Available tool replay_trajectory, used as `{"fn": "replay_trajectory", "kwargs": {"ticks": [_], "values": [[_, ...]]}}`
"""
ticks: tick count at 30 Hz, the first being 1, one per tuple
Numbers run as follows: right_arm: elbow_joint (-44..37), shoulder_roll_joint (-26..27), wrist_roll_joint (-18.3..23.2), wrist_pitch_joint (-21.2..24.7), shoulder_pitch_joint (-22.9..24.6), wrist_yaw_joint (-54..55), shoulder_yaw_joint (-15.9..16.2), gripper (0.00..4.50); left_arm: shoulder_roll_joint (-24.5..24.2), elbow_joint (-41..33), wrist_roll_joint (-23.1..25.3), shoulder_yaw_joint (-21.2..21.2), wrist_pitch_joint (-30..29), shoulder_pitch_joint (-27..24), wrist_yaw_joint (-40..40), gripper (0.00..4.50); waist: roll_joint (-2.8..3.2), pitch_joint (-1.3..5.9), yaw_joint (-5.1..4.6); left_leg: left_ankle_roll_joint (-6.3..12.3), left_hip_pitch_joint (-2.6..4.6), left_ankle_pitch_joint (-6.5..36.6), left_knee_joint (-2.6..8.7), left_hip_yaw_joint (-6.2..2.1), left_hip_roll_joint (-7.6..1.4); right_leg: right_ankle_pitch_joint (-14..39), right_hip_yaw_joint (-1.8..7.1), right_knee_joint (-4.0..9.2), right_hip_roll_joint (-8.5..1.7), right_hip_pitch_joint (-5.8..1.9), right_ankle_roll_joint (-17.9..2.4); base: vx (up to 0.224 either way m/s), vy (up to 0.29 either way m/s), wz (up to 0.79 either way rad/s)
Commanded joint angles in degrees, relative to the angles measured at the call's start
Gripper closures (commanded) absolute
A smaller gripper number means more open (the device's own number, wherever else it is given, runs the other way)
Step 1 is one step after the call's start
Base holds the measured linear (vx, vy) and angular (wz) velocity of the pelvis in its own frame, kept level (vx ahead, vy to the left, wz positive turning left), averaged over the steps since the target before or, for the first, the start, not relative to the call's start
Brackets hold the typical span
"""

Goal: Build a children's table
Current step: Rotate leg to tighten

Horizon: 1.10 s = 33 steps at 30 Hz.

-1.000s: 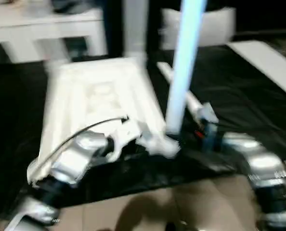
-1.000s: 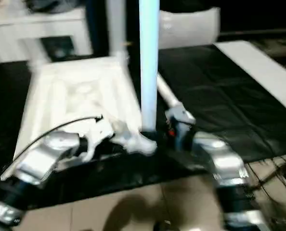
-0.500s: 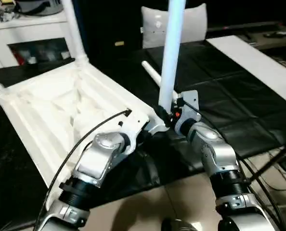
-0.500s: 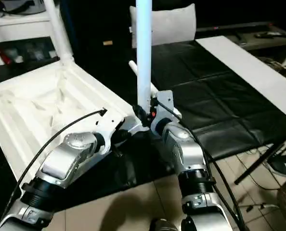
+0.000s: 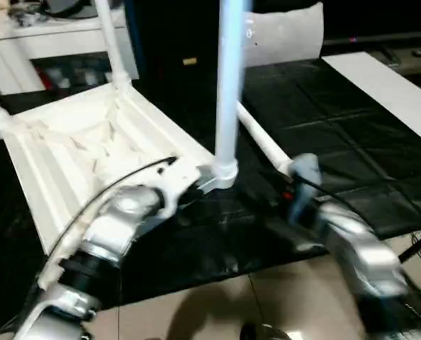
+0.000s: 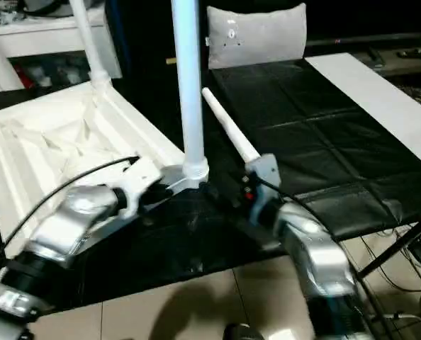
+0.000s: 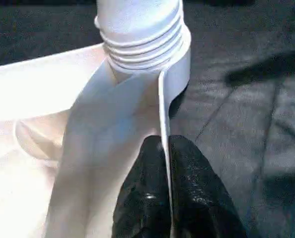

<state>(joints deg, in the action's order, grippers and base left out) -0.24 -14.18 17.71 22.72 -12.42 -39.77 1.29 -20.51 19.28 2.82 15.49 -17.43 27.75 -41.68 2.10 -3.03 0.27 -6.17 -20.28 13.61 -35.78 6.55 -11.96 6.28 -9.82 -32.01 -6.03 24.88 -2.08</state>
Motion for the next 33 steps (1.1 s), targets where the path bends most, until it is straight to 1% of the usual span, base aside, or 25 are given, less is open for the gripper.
{"fn": "replay_trajectory", "kwargs": {"ticks": [1, 7, 8, 9, 10, 11, 12, 13, 14, 15, 16, 17, 18, 19, 20, 21, 22, 23, 24, 25, 26, 27, 28, 31, 33], "values": [[-2.8, 0.1, -0.8, 1.4, 1.2, 2.0, -0.2, 0.00, -1.4, -0.6, -1.1, -2.3, 3.4, 1.3, -1.2, 3.85, -0.43, 4.10, 0.33, 3.93, -1.12, 8.2, 4.40, 1.28, 0.41, 30.0, 1.99, 5.05, -1.97, -4.95, 0.9, 0.000, 0.000, 0.00], [-11.5, 2.3, -1.0, 4.4, 7.5, 8.5, 0.2, 0.00, 3.9, -10.8, -7.3, -12.1, 2.4, -6.4, 8.4, 3.48, -0.78, 3.85, 0.15, 3.29, -1.15, 9.8, 4.14, 1.61, 0.54, 32.4, 1.30, 5.59, -2.07, -4.56, 1.1, 0.000, 0.000, 0.00], [-12.5, 2.7, -2.0, 4.3, 8.4, 9.7, 0.8, 0.00, 5.3, -13.5, -7.5, -13.5, 2.6, -8.5, 11.1, 3.48, -0.56, 3.98, 0.45, 4.74, -3.15, 10.4, 4.85, -0.41, 0.26, 31.1, -0.08, 4.56, -3.19, -6.34, 1.0, 0.000, 0.000, 0.00], [-12.5, 2.7, -2.0, 4.3, 8.4, 9.7, 0.8, 0.00, 5.3, -13.5, -7.5, -13.5, 2.6, -8.5, 11.1, 3.48, -0.56, 3.98, 0.45, 4.74, -3.15, 10.4, 4.85, -0.41, 0.26, 31.1, -0.08, 4.56, -3.19, -6.34, 1.0, 0.000, 0.000, 0.00], [-12.8, 3.6, -4.2, 2.3, 9.5, 11.5, 2.1, 0.00, 8.3, -18.4, -7.6, -15.6, 0.8, -12.0, 16.1, 3.48, -0.59, 3.55, 0.16, 5.14, -4.52, 12.4, 4.98, -2.50, 0.44, 30.7, -1.61, 3.99, -4.03, -7.11, 0.8, 0.004, -0.027, 0.30], [-12.5, 4.1, -5.7, 0.7, 9.7, 12.7, 2.8, 0.00, 10.1, -20.7, -7.8, -16.7, -0.5, -13.6, 18.9, 3.48, -0.54, 3.39, -0.43, 4.54, -4.72, 13.4, 5.59, -3.46, -0.42, 28.9, -2.05, 3.56, -3.54, -7.35, 0.4, 0.014, -0.066, 0.49], [-12.2, 4.6, -7.5, -1.2, 10.1, 14.0, 3.5, 0.00, 12.2, -23.4, -8.1, -18.0, -2.0, -15.5, 22.0, 3.48, 0.39, 2.67, -0.73, 3.70, -4.69, 19.3, 7.14, -5.65, -2.13, 26.7, -1.62, 2.14, -2.95, -7.44, 0.1, 0.014, -0.066, 0.49], [-12.1, 4.9, -8.1, -1.6, 10.1, 14.6, 3.8, 0.00, 12.9, -24.4, -8.1, -18.5, -2.4, -16.3, 23.1, 3.48, 0.49, 2.76, -1.15, 4.10, -3.97, 25.5, 8.95, -9.04, -4.23, 22.0, -0.03, -1.53, -1.84, -6.86, -2.3, 0.024, -0.119, 0.62], [-12.0, 5.3, -9.1, -2.3, 10.2, 15.8, 4.2, 0.00, 14.5, -26.6, -7.8, -19.5, -3.2, -17.9, 25.6, 3.48, 0.65, 2.61, -1.13, 4.70, -3.28, 27.1, 9.08, -9.74, -4.36, 19.2, 1.01, -2.54, -1.42, -6.05, -4.0, 0.030, -0.146, 0.69], [-12.0, 5.5, -9.6, -2.5, 10.3, 16.4, 4.5, 0.00, 15.3, -27.9, -7.6, -20.0, -3.5, -18.8, 26.9, 3.48, -0.63, 1.88, -0.91, 4.08, -4.44, 27.8, 6.90, -8.17, -1.19, 21.2, 2.44, -0.81, -2.44, -6.00, -6.5, 0.030, -0.146, 0.69], [-11.8, 5.2, -10.2, -1.2, 10.3, 17.0, 4.9, 0.00, 15.6, -29.9, -6.0, -19.6, -4.1, -20.3, 28.1, 3.48, -2.03, 1.97, 0.64, 0.64, -2.51, 22.3, 3.28, -4.79, 2.83, 36.1, 0.73, 4.05, -4.98, -4.96, -5.3, 0.047, -0.109, 0.74], [-11.6, 5.1, -10.3, -0.7, 10.3, 17.3, 5.0, 0.00, 15.8, -31.3, -4.9, -19.0, -4.3, -21.5, 28.7, 3.48, -4.19, 2.38, 1.27, 1.84, -2.75, 10.2, -1.47, -1.96, 4.44, 47.2, -1.19, 6.36, -7.86, -5.05, 1.1, 0.029, -0.034, 0.38], [-11.6, 5.1, -10.3, -0.7, 10.3, 17.3, 5.0, 0.00, 15.8, -31.3, -4.9, -19.0, -4.3, -21.5, 28.7, 3.48, -3.97, 2.68, 2.29, 2.90, -3.50, 6.0, -2.81, -1.49, 4.17, 47.6, -0.80, 6.93, -9.64, -5.78, 4.2, 0.027, -0.085, 0.54], [-12.0, 5.6, -8.6, 2.5, 10.3, 18.0, 4.0, 0.00, 15.8, -32.3, -3.9, -18.2, -4.4, -22.5, 29.3, 3.48, -4.88, 2.77, 3.15, 4.19, -3.43, 3.5, -3.59, -0.95, 3.78, 46.5, -0.04, 7.69, -11.24, -5.81, 6.4, -0.005, -0.067, 0.54], [-12.4, 6.2, -7.1, 4.3, 10.5, 18.2, 3.2, 0.00, 16.1, -33.0, -3.6, -17.9, -4.8, -23.1, 30.1, 3.48, -4.21, 2.68, 4.77, 5.71, -3.67, 2.9, -4.52, -1.42, 1.24, 41.7, 3.13, 7.25, -16.45, -6.84, 5.4, -0.017, -0.039, 0.75], [-13.7, 6.3, -5.2, 5.3, 11.3, 17.2, 2.7, 0.00, 16.2, -34.1, -2.8, -17.0, -5.1, -24.8, 30.8, 3.48, -3.43, 2.88, 5.61, 5.58, -2.10, 2.8, -3.00, -1.64, -0.73, 39.1, 6.33, 6.64, -16.11, -6.44, 1.0, -0.014, 0.013, 0.59], [-13.8, 6.3, -5.1, 5.3, 11.4, 17.2, 2.6, 0.00, 16.2, -34.2, -2.7, -16.9, -5.2, -25.0, 30.9, 3.48, -3.58, 2.69, 6.50, 6.38, -1.29, 3.1, -1.50, -1.63, -1.71, 36.4, 6.45, 6.09, -15.05, -6.37, -3.7, -0.025, 0.071, 0.14], [-14.1, 6.4, -5.0, 4.7, 12.0, 17.0, 2.5, 0.00, 16.2, -34.9, -2.5, -16.5, -5.6, -25.9, 30.9, 3.48, -1.84, 2.69, 6.19, 7.81, -1.81, -0.1, 3.20, -1.76, -2.82, 26.6, 2.18, 2.27, -7.64, -7.18, -7.6, 0.000, 0.000, 0.00], [-14.1, 6.6, -4.7, 4.5, 12.4, 17.0, 2.3, 0.00, 16.3, -35.1, -2.9, -16.5, -5.2, -26.4, 30.7, 3.48, -1.36, 2.54, 4.51, 7.79, 1.48, 3.6, 4.68, -1.10, -3.70, 20.4, 1.13, -0.19, -2.61, -3.91, -5.6, 0.005, 0.078, -0.03], [-13.9, 6.9, -4.4, 4.3, 12.8, 17.0, 2.0, 0.00, 16.5, -35.2, -3.4, -16.6, -4.7, -26.9, 30.5, 3.48, -1.23, 2.14, 4.39, 6.22, 1.79, 8.8, 5.49, -0.95, -4.04, 18.6, 1.74, -0.52, -1.93, -3.56, -4.8, 0.002, 0.071, 0.14], [-13.9, 6.9, -4.4, 4.3, 12.8, 17.0, 2.0, 0.00, 16.5, -35.2, -3.4, -16.6, -4.7, -26.9, 30.5, 3.48, -2.06, 1.65, 4.36, -0.56, 2.01, 22.5, 6.40, -0.55, -3.62, 16.3, 4.54, 0.95, -2.52, -3.65, -4.4, 0.002, 0.071, 0.14], [-14.2, 6.6, -5.0, 4.0, 13.4, 17.3, 2.2, 0.00, 16.6, -35.6, -3.7, -16.4, -5.7, -27.6, 30.7, 3.48, -2.06, 1.65, 4.36, -0.56, 2.01, 22.5, 6.40, -0.55, -3.62, 16.3, 4.54, 0.95, -2.52, -3.65, -4.4, -0.032, 0.056, 0.18], [-15.4, 6.4, -4.8, 3.6, 14.8, 17.3, 2.4, 0.00, 16.5, -35.8, -3.6, -15.6, -5.5, -28.6, 30.5, 3.48, -2.28, 1.11, 4.25, -3.02, 2.64, 30.3, 6.39, 0.35, -2.16, 23.8, 6.23, 2.83, -3.30, -3.42, -3.6, 0.000, 0.000, 0.00], [-16.8, 6.1, -4.9, 2.7, 16.8, 18.0, 2.2, 0.00, 15.1, -35.6, -2.0, -12.9, -4.5, -29.8, 29.1, 3.48, -2.89, 0.37, 3.39, -0.47, 3.07, 32.9, 6.36, 0.11, -1.31, 40.5, 6.14, 5.23, -3.82, -3.71, 0.9, 0.000, 0.000, 0.00], [-17.1, 6.4, -4.4, 3.7, 17.0, 18.2, 1.8, 0.00, 14.7, -35.6, -1.4, -12.2, -3.5, -29.9, 28.6, 3.48, -3.04, 1.31, 2.99, 0.75, 2.11, 27.7, 6.46, -0.30, -1.35, 40.2, 6.23, 5.24, -4.40, -5.23, 2.3, 0.000, 0.000, 0.00]]}}
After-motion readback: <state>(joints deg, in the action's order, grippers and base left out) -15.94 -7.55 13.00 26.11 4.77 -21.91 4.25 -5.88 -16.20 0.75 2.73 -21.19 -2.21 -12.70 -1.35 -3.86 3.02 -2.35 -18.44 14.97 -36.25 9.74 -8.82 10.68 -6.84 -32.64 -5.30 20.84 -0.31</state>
